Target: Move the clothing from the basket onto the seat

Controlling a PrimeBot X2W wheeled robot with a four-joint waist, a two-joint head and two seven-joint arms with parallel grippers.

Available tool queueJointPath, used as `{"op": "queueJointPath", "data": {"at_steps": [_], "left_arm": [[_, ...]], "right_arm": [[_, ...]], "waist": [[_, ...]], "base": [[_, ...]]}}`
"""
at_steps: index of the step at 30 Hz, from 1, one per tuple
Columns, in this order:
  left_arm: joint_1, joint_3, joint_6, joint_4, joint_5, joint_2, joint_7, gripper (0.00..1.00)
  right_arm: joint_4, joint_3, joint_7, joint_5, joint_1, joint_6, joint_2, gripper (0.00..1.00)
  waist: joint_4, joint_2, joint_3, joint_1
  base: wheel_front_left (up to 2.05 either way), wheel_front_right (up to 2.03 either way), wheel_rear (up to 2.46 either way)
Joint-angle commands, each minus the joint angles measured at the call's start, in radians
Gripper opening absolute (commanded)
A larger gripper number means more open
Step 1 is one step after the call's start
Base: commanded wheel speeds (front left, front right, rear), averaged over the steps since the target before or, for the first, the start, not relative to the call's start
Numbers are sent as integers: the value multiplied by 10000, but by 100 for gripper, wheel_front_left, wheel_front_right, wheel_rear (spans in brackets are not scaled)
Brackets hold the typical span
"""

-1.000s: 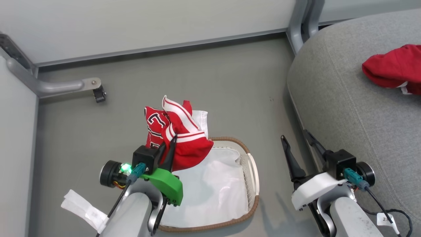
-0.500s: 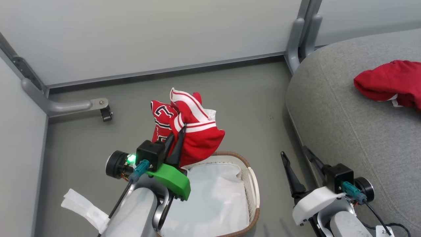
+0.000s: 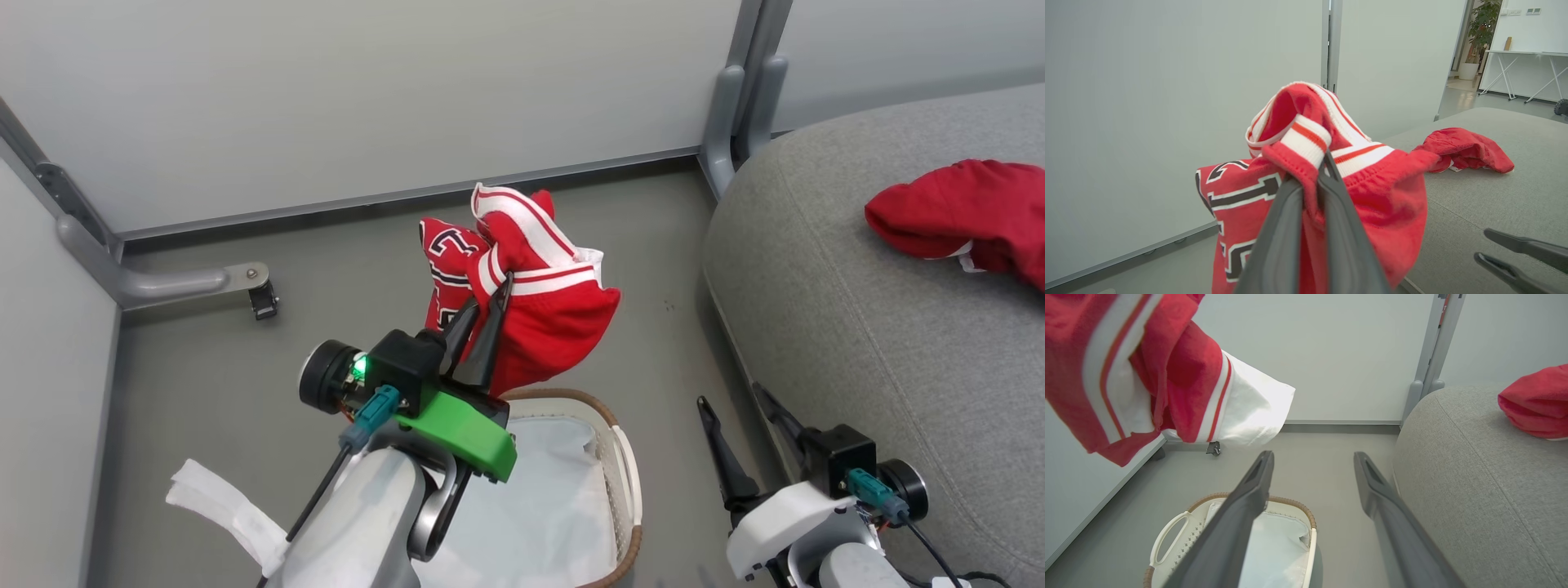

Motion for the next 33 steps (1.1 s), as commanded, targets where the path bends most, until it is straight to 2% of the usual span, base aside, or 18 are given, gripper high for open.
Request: {"op": "queueJointPath", "data": {"at_steps": [1,18,33], "left_arm": [[-197,-33,86,-103,-115,35,-58,0],[-357,-445,281,-76,-315,33,-59,0],[-459,-663,331,15,-445,31,-59,0]], "right_arm": [[-55,82,-17,79,44,-14,-43,100],[-1088,2134,-16,562,-1159,-14,-41,100],[-1029,3379,-16,296,-2124,-14,-44,100]], "waist": [[2,-1,40,1],[198,-1,343,1],[333,-1,557,1]], "base": [[0,0,0],[0,0,0],[0,0,0]]}}
